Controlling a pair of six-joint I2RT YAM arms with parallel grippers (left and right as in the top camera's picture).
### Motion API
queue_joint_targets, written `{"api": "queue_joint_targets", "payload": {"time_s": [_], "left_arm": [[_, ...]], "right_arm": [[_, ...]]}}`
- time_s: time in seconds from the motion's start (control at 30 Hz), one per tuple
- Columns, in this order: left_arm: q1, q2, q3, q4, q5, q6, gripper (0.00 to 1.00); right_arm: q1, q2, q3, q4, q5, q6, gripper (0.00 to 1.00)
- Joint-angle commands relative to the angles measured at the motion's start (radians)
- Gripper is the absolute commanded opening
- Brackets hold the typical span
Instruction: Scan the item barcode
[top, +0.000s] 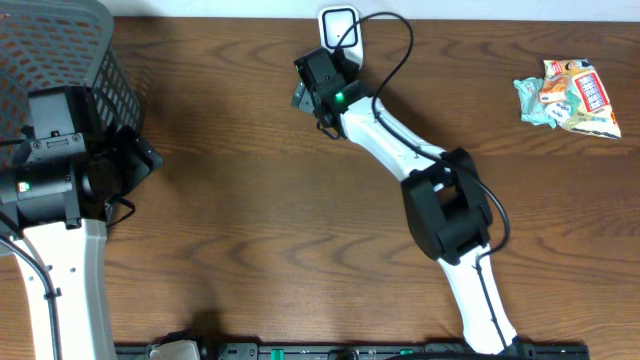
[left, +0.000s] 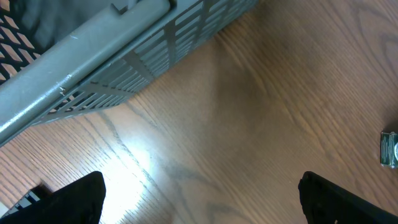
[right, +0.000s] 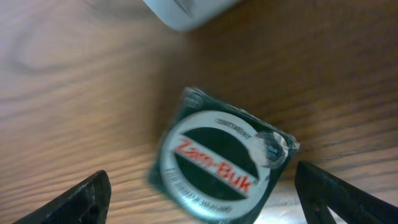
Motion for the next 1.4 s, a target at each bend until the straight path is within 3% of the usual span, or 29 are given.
{"api": "queue_joint_targets", "payload": {"time_s": [0.0,0.3,0.73,0.93,1.1,1.33,1.37], "left_arm": [[0.003,0.000,0.002,-0.001,-0.003,-0.009,0.97],[0.003,0.000,0.002,-0.001,-0.003,-0.009,0.98],[0.003,0.000,0.002,-0.001,-0.003,-0.009,0.98],[0.003,0.000,0.002,-0.001,-0.003,-0.009,0.98],[0.003,0.000,0.002,-0.001,-0.003,-0.009,0.98],[0.003,0.000,0.002,-0.001,-0.003,-0.009,0.97],[0.003,0.000,0.002,-0.001,-0.003,-0.009,0.98]], "right_arm": [[0.006,0.061,-0.002,0.006,0.034,0.011,0.85],[0.006,0.067,-0.002,-0.018,0.034,-0.068,0.58],[0.006,-0.058,-0.002,-0.216,0.033,-0.121,0.52],[0.006,-0.129,-0.002,-0.386,0.022,-0.135,0.48],[0.005,-0.163,-0.002,-0.495,0.007,-0.201,0.54],[-0.010,-0.186,-0.002,-0.515,-0.008,-0.332,0.59],[-0.011,-0.186,-0.002,-0.516,-0.008,-0.347,0.67]]}}
